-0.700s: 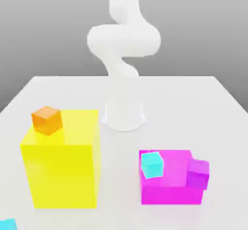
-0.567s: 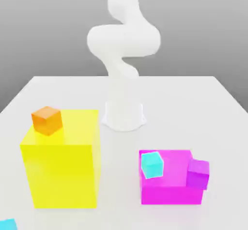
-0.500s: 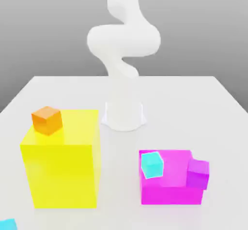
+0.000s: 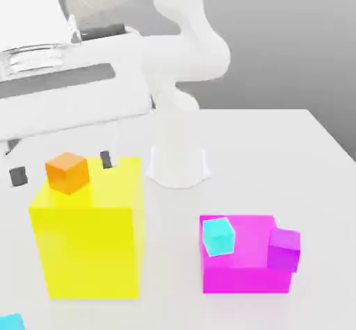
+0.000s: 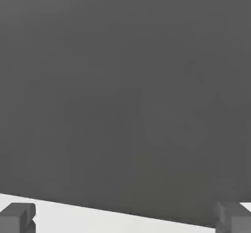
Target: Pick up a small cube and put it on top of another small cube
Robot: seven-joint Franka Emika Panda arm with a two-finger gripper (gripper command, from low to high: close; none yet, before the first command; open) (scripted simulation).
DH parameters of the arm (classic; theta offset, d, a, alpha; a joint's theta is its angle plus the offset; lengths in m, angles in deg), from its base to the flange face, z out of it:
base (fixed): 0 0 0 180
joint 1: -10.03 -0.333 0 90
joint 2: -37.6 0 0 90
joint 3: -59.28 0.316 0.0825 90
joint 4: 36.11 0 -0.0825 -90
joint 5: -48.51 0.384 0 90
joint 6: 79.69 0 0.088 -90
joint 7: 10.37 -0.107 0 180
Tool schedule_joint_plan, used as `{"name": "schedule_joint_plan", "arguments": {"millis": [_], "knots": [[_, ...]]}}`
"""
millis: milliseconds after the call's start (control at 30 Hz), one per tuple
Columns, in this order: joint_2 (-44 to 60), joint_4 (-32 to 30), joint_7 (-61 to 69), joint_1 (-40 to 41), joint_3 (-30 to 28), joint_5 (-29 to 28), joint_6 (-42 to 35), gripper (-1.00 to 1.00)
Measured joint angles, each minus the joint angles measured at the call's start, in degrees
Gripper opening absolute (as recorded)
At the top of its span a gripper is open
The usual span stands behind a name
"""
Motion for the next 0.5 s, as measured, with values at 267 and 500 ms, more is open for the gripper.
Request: {"name": "schedule_joint_plan", "arguments": {"millis": [267, 500], "knots": [[14.53, 2.81, 9.44, 4.26, -0.35, 1.69, 2.99, 0.0], [25.05, 4.84, 14.81, 7.36, -1.73, -1.65, 7.08, 0.0]]}}
